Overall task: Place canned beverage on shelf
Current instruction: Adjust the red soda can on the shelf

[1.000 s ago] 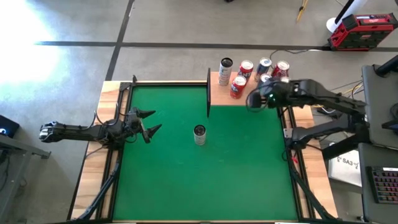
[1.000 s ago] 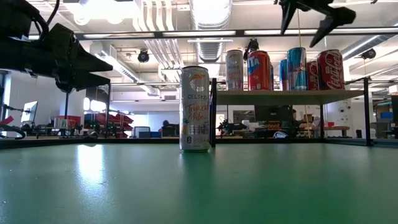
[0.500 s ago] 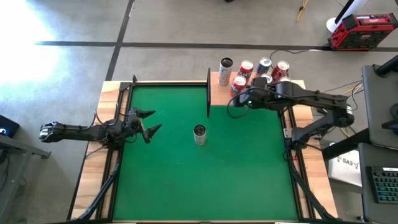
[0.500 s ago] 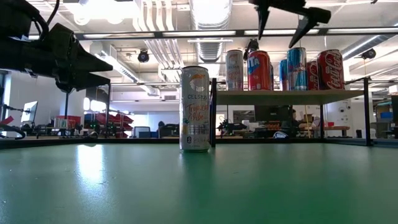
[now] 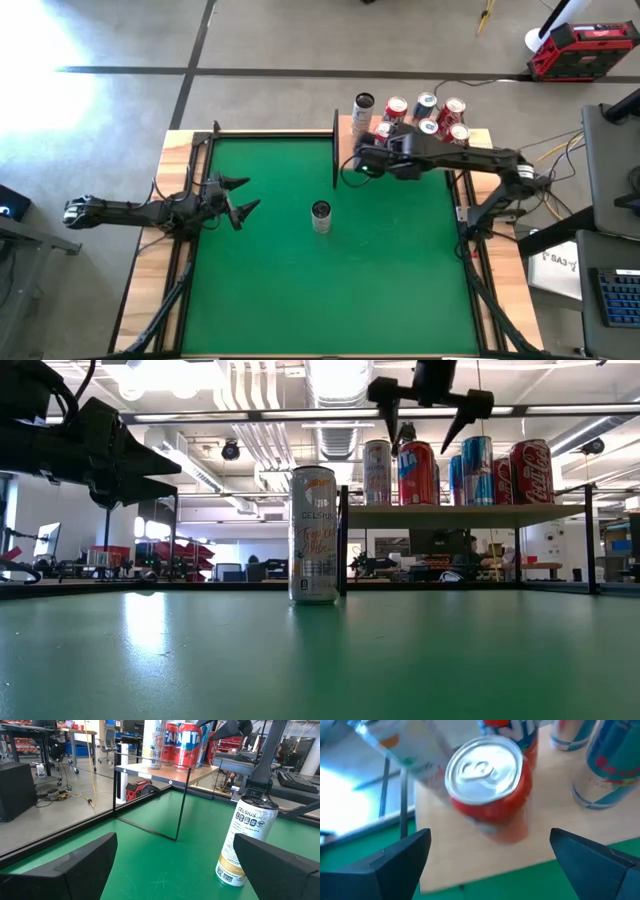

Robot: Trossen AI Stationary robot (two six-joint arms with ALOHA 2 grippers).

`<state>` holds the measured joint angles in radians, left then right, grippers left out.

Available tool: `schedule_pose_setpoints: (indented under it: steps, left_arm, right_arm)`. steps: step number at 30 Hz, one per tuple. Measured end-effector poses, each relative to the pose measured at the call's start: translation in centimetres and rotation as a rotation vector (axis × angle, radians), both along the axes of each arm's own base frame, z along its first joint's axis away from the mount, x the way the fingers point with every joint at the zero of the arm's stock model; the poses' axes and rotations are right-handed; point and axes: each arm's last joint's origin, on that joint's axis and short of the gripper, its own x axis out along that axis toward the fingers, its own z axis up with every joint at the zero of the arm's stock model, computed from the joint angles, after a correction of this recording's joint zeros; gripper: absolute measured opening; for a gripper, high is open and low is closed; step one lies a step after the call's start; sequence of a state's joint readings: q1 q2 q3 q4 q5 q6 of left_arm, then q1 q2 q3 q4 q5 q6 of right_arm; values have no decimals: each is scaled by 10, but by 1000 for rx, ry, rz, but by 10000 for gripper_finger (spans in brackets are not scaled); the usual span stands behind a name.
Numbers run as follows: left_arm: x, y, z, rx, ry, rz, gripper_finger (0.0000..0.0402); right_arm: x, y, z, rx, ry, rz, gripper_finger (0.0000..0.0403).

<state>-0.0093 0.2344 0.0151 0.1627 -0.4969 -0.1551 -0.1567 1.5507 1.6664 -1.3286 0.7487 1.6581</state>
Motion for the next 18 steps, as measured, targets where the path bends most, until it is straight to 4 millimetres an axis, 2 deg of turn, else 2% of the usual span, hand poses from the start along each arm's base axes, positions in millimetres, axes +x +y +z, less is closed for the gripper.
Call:
schedule_pose_setpoints:
  steps: [7, 14, 18]
  left_arm:
    - [0, 0, 0, 0, 0, 0, 384]
    - [0, 0, 0, 0, 0, 0, 384]
    - [0, 0, 0, 0, 0, 0, 384]
  right_arm:
    - [16, -23, -11, 16, 27, -179, 400]
    - [34, -38, -15, 33, 106, -229, 400]
    - [42, -43, -17, 34, 89, -254, 400]
